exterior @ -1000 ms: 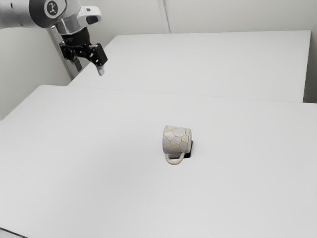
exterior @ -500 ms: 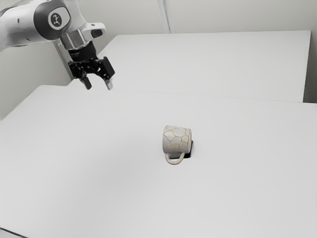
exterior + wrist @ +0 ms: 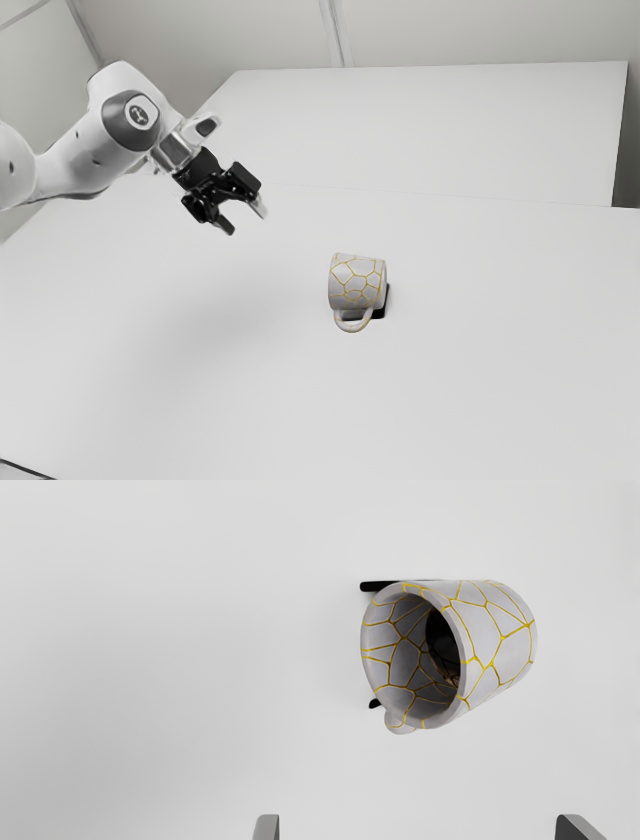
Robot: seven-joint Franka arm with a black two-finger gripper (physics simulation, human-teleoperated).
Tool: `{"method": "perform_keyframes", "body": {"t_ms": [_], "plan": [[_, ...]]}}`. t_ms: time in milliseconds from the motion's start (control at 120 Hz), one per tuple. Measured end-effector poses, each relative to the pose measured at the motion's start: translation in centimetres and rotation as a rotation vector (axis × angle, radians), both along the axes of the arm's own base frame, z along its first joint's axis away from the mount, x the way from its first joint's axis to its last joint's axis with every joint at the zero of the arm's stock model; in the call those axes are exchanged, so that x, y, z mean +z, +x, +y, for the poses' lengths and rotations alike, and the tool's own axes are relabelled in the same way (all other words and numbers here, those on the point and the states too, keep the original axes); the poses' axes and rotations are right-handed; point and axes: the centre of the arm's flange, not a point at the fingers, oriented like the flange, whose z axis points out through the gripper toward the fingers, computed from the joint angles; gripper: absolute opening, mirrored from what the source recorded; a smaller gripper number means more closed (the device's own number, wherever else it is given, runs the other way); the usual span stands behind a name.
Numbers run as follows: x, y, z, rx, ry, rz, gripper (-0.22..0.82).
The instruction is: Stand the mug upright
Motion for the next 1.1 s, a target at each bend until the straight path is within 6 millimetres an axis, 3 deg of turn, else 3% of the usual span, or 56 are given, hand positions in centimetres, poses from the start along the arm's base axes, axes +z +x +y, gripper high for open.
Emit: {"method": "perform_keyframes", "body": {"t_ms": [133,325,717,933,1000,1100], "plan": [[-3.7,0.9,-2.2,-0.005,-0.121,-0.013,0.6],[-8.8,2.1,-3.5,-0.001,-0.232,-0.007,0.6],[-13.5,3.3,-7.0,0.016,-0.408,-0.021,0.6],[-16.0,4.1,-7.6,0.023,-0.464,-0.022,0.6],[-16.6,4.0,-7.8,0.024,-0.484,-0.021,0.57],[-17.2,4.0,-8.1,0.027,-0.513,-0.021,0.44]]}}
